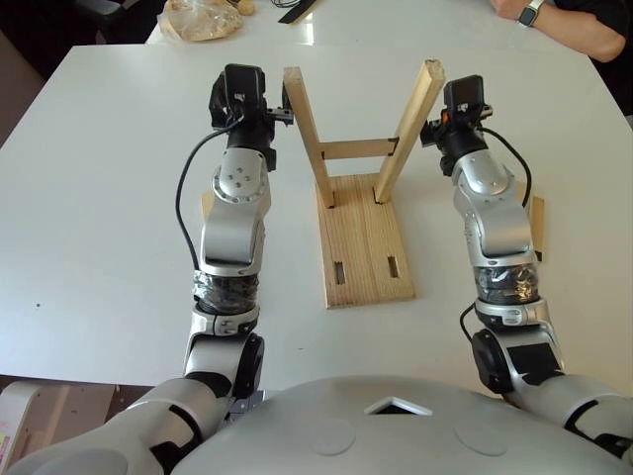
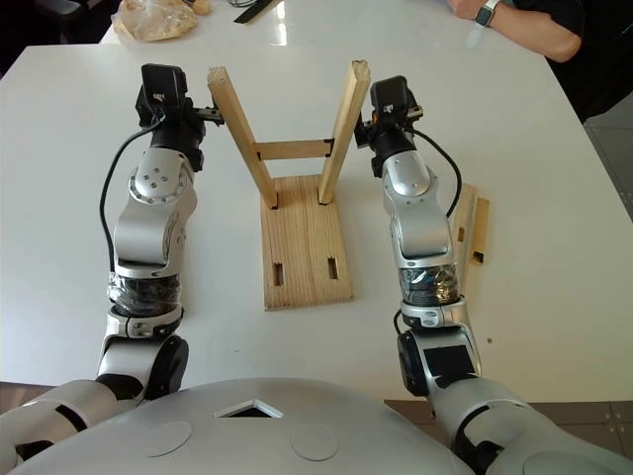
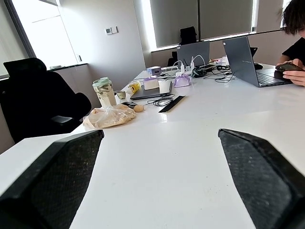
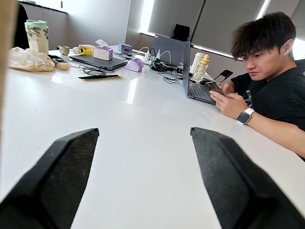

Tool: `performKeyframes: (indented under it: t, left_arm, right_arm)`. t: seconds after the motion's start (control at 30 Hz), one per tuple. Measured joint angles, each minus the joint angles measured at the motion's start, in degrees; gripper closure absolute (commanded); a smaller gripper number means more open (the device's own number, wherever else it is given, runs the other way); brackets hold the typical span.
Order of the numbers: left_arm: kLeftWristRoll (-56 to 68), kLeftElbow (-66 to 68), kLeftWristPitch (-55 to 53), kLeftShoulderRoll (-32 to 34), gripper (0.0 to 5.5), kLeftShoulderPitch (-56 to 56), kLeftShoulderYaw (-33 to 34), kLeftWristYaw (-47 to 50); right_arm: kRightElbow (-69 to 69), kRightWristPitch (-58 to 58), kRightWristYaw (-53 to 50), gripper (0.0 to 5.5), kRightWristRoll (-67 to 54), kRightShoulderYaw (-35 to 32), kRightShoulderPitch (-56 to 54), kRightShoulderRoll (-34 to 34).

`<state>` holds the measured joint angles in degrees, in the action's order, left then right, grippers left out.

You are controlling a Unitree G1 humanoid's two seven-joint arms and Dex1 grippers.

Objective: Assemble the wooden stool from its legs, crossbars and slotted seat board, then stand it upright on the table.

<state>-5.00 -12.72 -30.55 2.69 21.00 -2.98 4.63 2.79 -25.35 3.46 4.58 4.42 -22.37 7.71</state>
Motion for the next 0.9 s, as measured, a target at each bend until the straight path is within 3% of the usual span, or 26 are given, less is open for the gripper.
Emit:
performKeyframes:
  t: [0.27,0.4,0.53,0.67,0.9]
  left_arm:
    - [-0.3,1.6,3.1,8.2,1.02,-7.1,-1.8,-9.8]
    - [-0.4,-2.0,4.5,19.4,1.02,-19.6,1.3,-18.0]
    - [1.8,-8.3,5.1,24.9,1.02,-30.7,-1.4,-27.4]
    - [2.7,-14.1,6.3,26.5,1.02,-35.1,-10.8,-34.6]
    - [1.1,-11.5,7.2,26.3,1.02,-31.9,-12.6,-34.6]
  right_arm:
    - [4.4,-1.3,11.7,1.93,-1.7,2.6,9.0,6.5]
    - [11.8,-1.7,25.5,1.93,-2.4,0.8,21.4,22.6]
    - [18.7,-2.0,35.1,1.93,-4.6,0.1,30.9,31.3]
    - [24.3,-2.0,39.9,1.93,-6.6,3.7,33.5,33.0]
    - [20.8,-4.0,34.6,1.93,-3.1,8.9,28.6,27.4]
